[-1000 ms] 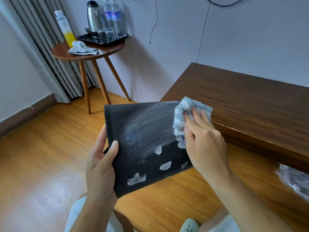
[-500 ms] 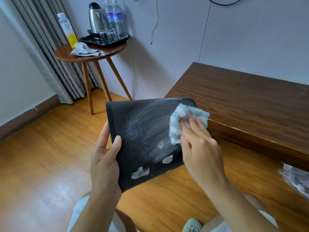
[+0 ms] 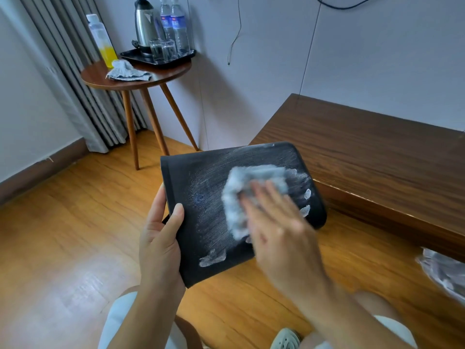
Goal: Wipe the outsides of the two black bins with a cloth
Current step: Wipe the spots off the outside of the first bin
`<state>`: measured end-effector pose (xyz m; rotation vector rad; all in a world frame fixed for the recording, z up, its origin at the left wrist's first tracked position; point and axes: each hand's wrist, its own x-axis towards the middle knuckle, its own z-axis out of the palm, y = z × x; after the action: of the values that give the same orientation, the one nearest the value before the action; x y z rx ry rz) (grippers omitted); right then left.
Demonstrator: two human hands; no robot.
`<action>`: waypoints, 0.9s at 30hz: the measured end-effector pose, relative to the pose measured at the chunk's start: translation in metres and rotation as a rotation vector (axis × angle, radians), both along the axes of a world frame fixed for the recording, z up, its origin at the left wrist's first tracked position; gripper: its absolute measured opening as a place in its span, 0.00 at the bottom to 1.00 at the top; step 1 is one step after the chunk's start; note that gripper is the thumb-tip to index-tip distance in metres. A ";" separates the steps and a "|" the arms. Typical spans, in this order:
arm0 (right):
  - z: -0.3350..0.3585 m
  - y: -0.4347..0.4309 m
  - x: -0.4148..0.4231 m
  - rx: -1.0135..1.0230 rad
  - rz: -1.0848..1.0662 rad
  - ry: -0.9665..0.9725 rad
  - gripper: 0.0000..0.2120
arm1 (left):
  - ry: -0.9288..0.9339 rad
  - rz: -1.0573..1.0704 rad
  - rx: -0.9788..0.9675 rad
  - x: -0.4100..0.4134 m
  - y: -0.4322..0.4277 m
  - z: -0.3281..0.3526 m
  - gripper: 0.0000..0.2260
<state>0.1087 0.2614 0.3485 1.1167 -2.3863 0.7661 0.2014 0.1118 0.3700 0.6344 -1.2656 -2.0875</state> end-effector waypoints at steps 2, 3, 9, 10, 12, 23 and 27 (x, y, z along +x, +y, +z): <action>0.002 0.011 -0.026 -0.035 -0.124 -0.057 0.17 | -0.008 0.008 -0.023 0.002 -0.001 0.002 0.21; 0.002 0.017 -0.035 -0.040 -0.174 -0.098 0.17 | -0.009 0.004 -0.036 0.003 -0.001 0.003 0.21; 0.001 -0.001 -0.004 -0.024 -0.202 -0.120 0.18 | -0.026 -0.006 -0.030 -0.004 0.007 0.003 0.21; -0.002 -0.009 0.014 -0.012 -0.125 -0.121 0.18 | -0.026 -0.008 -0.016 -0.006 0.009 0.003 0.21; -0.010 -0.018 0.045 0.024 0.022 -0.100 0.20 | -0.006 -0.015 0.031 -0.008 0.010 0.002 0.21; -0.007 0.021 -0.023 -0.048 -0.193 -0.141 0.18 | -0.057 0.035 -0.062 -0.001 0.005 0.006 0.20; -0.012 -0.005 0.029 -0.022 -0.057 -0.125 0.18 | -0.041 0.011 0.003 -0.007 0.012 0.004 0.20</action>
<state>0.1375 0.2559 0.3369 1.0147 -2.4951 0.8638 0.1948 0.1239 0.3741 0.6865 -1.2793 -2.0777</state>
